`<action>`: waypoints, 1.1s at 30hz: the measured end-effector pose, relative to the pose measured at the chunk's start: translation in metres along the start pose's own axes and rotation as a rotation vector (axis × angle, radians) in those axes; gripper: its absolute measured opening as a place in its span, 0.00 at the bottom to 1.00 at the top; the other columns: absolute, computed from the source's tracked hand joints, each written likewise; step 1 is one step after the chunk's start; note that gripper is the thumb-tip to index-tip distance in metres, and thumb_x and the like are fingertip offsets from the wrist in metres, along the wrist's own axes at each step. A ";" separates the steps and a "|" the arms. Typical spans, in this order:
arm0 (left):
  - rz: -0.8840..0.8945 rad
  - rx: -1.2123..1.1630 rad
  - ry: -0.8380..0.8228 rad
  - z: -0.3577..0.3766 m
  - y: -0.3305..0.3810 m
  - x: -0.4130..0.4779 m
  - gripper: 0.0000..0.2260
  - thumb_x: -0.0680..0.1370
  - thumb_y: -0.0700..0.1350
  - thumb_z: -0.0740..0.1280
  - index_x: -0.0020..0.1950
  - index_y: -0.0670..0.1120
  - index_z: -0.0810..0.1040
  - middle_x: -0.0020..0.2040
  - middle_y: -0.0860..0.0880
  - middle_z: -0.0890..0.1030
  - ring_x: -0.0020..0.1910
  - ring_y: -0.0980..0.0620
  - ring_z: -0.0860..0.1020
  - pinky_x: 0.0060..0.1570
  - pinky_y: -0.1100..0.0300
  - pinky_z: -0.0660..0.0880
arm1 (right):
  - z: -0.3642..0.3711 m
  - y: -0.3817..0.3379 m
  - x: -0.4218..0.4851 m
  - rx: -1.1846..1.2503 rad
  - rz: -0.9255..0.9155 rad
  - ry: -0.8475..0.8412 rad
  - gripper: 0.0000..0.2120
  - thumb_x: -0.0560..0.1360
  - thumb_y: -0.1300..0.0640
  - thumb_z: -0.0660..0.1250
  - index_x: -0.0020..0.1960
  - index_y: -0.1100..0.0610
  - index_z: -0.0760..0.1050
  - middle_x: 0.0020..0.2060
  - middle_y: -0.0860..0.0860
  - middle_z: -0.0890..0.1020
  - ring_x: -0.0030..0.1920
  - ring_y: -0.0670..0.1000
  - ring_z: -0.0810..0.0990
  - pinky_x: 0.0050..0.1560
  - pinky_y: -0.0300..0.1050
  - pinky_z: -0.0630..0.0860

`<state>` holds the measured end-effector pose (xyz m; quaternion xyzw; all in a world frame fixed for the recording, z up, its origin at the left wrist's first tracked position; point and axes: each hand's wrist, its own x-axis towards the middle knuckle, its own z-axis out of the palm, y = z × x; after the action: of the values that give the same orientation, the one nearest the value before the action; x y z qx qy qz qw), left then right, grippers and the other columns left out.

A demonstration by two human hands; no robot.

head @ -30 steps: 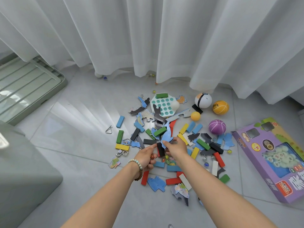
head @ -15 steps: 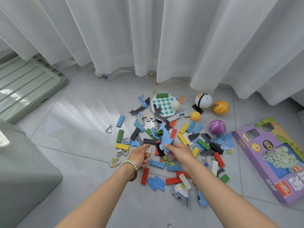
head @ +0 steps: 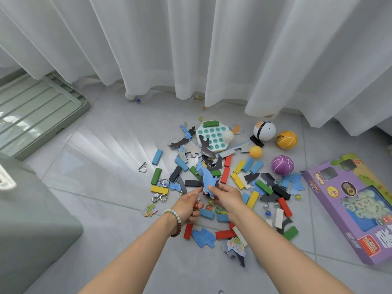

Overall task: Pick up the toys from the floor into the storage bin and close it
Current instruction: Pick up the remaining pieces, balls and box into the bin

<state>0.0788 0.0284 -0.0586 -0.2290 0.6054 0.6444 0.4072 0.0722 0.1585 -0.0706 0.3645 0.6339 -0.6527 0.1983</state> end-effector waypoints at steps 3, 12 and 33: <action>0.057 0.001 -0.015 0.001 0.007 -0.003 0.16 0.83 0.48 0.52 0.70 0.54 0.66 0.30 0.52 0.67 0.21 0.60 0.61 0.19 0.70 0.58 | 0.001 -0.006 -0.001 0.136 -0.006 -0.040 0.02 0.73 0.60 0.70 0.42 0.56 0.78 0.46 0.57 0.82 0.47 0.52 0.80 0.51 0.44 0.78; 0.281 0.081 -0.062 0.002 0.074 -0.056 0.14 0.83 0.49 0.52 0.68 0.58 0.66 0.30 0.52 0.67 0.22 0.59 0.61 0.22 0.69 0.58 | 0.002 -0.087 -0.050 0.292 -0.153 -0.100 0.02 0.74 0.62 0.68 0.46 0.57 0.77 0.43 0.54 0.83 0.44 0.51 0.81 0.38 0.34 0.79; 0.354 -0.734 0.840 -0.355 -0.004 -0.395 0.11 0.82 0.37 0.53 0.62 0.35 0.69 0.47 0.39 0.76 0.35 0.48 0.73 0.24 0.64 0.77 | 0.343 -0.124 -0.322 -0.294 0.052 -0.795 0.09 0.77 0.62 0.63 0.55 0.65 0.72 0.48 0.60 0.75 0.42 0.55 0.78 0.38 0.42 0.81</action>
<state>0.2344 -0.4133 0.1930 -0.4863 0.4812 0.7241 -0.0876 0.1173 -0.2255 0.2245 0.0682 0.5848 -0.6400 0.4937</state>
